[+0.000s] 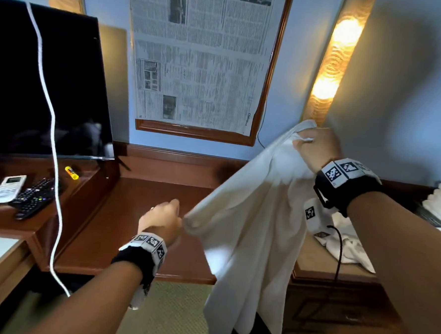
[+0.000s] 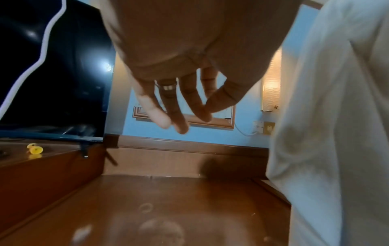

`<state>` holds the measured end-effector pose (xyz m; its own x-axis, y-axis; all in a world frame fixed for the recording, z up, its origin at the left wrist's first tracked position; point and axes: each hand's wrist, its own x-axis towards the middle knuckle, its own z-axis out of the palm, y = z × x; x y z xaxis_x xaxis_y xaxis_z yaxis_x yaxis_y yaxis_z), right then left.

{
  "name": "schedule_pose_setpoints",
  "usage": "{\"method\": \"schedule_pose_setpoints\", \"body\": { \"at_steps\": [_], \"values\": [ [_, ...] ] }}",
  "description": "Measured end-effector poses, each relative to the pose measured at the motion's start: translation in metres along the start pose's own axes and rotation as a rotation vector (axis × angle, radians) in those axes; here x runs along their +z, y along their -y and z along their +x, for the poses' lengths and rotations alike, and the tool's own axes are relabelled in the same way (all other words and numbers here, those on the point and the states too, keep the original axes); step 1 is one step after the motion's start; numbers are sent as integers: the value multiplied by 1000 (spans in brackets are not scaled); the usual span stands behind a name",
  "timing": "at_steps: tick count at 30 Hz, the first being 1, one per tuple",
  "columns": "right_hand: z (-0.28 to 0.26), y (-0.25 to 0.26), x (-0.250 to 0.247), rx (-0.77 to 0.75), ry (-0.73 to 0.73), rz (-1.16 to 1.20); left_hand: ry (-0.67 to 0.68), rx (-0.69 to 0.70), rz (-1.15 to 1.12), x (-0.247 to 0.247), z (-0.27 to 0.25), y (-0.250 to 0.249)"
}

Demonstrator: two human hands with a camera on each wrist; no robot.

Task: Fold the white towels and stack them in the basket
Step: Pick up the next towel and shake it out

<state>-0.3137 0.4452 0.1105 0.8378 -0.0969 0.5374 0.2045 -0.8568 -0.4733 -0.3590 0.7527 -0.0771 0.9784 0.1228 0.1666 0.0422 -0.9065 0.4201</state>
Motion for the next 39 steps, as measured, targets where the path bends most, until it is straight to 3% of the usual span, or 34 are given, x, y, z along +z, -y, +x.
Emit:
{"method": "schedule_pose_setpoints", "body": {
  "at_steps": [3, 6, 10, 15, 20, 25, 31, 33, 36, 39],
  "values": [
    [1, -7, 0, 81, -41, 48, 131, -93, -80, 7, -6, 21],
    [1, -3, 10, 44, 29, 49, 172, 25, -240, 12, -5, 12],
    [-2, 17, 20, -66, 58, 53, 112, 190, -392, 14, 8, -31],
    [-1, 35, 18, -136, 40, 113, 60, 228, -548, 14, 20, -72],
    [-2, 36, 13, -99, 47, 162, -23, 135, -328, 17, 19, -69],
    [1, 3, 5, 19, -2, 116, -10, -30, -303, 27, 17, -23],
    [-6, -50, 19, 149, -25, -64, 74, -57, -94, 12, 18, 8],
    [-9, -63, 23, 223, -17, -111, 97, 21, -182, 10, 19, 18],
    [-15, -78, 28, 319, 28, -132, 28, 300, -404, 8, 18, 29],
    [-24, -86, 38, 398, 61, -133, -7, 470, -366, 0, 17, 32]
  ]
}}
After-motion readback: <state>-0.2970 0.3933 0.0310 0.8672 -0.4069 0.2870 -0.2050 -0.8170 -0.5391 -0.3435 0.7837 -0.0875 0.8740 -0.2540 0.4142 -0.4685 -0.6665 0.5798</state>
